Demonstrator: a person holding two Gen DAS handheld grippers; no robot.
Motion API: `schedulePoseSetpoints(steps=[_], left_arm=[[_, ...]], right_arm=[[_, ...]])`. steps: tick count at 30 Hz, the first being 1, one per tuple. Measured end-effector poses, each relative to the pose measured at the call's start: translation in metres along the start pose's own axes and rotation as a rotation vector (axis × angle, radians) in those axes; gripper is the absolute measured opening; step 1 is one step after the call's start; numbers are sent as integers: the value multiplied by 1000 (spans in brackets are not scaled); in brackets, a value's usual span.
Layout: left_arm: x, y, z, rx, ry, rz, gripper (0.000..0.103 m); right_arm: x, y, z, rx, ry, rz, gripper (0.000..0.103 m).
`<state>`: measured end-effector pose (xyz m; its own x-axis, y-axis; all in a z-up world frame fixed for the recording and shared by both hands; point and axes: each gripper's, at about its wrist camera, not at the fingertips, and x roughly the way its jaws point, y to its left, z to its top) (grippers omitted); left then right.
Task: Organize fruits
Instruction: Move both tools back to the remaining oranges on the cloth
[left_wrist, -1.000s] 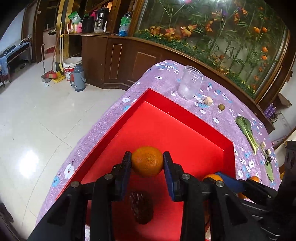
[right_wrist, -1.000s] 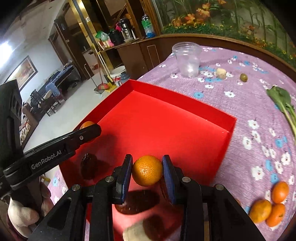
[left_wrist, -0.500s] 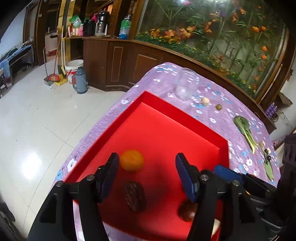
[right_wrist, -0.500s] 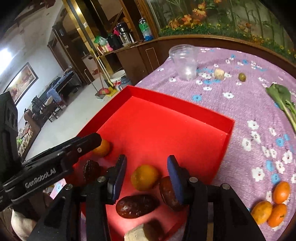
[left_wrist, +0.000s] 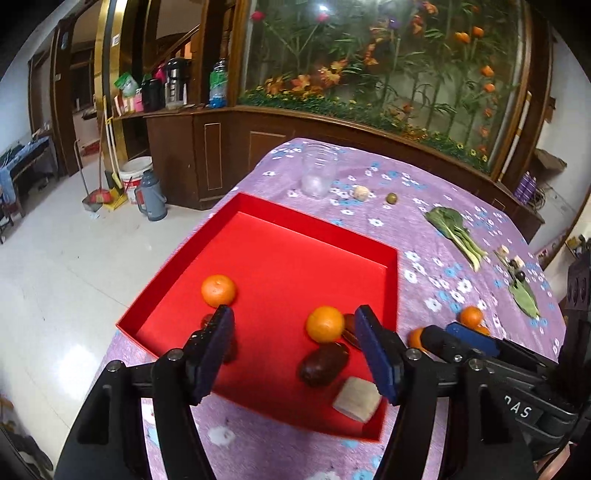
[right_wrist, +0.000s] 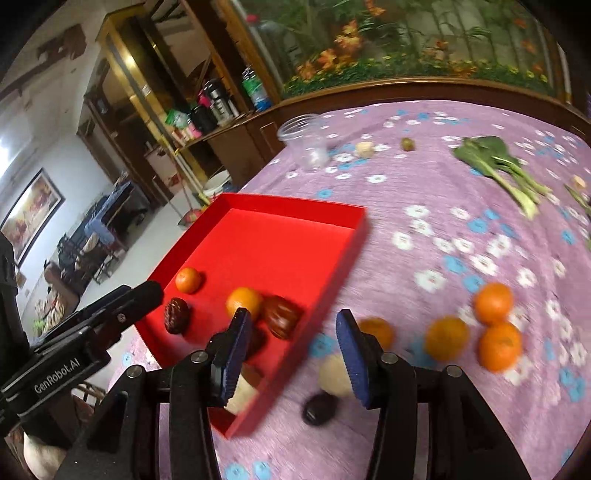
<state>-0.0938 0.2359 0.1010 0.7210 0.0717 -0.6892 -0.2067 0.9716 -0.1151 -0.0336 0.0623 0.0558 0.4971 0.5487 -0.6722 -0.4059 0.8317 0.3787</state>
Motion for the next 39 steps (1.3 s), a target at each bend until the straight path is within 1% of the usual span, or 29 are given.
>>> schedulePoseSetpoints(steps=[4, 10, 12, 14, 19, 24, 27, 31, 36, 39], left_arm=[[-10, -17, -6, 31, -4, -3, 72], [-28, -31, -10, 41, -21, -22, 74], [-33, -33, -12, 39, -30, -22, 77], [-34, -38, -14, 43, -30, -29, 77], [-24, -56, -23, 67, 8, -62, 77], [-4, -74, -31, 107, 58, -76, 77], [6, -80, -36, 128, 77, -80, 77], [20, -91, -40, 164, 94, -98, 77], [32, -106, -43, 227, 96, -126, 77], [40, -116, -42, 259, 106, -155, 77]], right_arm=[[-22, -19, -13, 45, -27, -11, 56], [-63, -56, -30, 135, -91, -43, 56], [-74, -70, -33, 166, -114, -56, 59], [-87, -86, -39, 205, -137, -73, 61], [-102, -116, -50, 279, -154, -94, 61], [-101, -129, -56, 300, -142, -95, 61], [-96, -132, -57, 289, -130, -91, 61], [-84, -127, -55, 242, -103, -95, 62], [-67, -114, -44, 106, -51, -118, 62], [-51, -106, -37, 3, -1, -145, 62]])
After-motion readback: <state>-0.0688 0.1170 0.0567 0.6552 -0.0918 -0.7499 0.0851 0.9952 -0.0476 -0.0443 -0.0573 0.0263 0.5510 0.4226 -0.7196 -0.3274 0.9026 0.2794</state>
